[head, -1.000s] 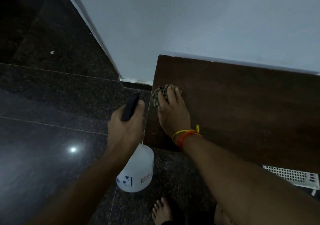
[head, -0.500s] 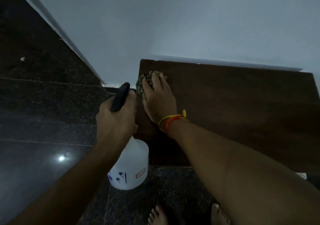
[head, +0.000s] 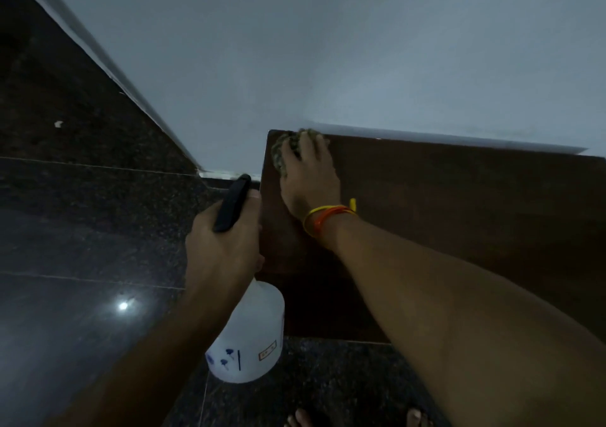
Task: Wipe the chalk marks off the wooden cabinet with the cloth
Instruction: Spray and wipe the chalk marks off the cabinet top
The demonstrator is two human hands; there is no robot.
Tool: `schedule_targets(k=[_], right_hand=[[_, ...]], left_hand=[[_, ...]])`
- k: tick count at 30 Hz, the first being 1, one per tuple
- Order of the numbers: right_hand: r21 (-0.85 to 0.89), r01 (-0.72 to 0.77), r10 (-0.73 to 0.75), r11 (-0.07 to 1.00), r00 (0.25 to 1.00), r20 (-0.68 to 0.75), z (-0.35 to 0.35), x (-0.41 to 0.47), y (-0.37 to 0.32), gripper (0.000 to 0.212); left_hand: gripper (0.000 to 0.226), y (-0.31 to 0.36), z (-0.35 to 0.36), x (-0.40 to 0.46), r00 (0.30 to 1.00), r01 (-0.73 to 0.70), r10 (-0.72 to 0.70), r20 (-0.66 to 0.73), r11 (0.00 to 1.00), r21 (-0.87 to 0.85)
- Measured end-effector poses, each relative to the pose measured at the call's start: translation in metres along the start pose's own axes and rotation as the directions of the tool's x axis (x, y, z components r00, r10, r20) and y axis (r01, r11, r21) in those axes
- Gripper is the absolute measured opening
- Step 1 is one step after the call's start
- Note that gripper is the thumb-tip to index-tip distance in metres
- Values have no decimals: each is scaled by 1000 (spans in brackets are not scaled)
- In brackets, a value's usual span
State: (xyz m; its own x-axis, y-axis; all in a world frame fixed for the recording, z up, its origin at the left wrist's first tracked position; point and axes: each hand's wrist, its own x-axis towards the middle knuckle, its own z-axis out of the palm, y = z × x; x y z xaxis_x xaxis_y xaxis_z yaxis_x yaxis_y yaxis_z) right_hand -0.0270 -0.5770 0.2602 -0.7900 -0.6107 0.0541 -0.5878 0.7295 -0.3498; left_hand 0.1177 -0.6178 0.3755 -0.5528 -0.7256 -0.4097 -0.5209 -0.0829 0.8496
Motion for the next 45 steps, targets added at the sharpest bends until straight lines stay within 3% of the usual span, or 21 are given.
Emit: schedule_targets(k=[4, 12, 17, 27, 45], right_hand=[[21, 100, -101, 995, 994, 33, 2, 1, 3, 49], [-80, -121, 118, 989, 992, -40, -39, -18, 111, 54], [-93, -202, 201, 975, 979, -16, -52, -45, 136, 57], [-71, -121, 118, 990, 992, -48, -63, -158, 148, 57], [-110, -228, 219, 967, 971, -93, -112, -238, 263, 58]], left_hand=[[29, 3, 8, -2, 1000, -14, 14, -7, 1000, 9], [26, 9, 45, -20, 1000, 4, -4, 6, 1000, 13], [26, 12, 72, -38, 1000, -5, 5, 19, 1000, 24], [24, 18, 132, -93, 992, -1, -6, 130, 998, 57], [20, 16, 211, -171, 979, -19, 3, 206, 997, 75]])
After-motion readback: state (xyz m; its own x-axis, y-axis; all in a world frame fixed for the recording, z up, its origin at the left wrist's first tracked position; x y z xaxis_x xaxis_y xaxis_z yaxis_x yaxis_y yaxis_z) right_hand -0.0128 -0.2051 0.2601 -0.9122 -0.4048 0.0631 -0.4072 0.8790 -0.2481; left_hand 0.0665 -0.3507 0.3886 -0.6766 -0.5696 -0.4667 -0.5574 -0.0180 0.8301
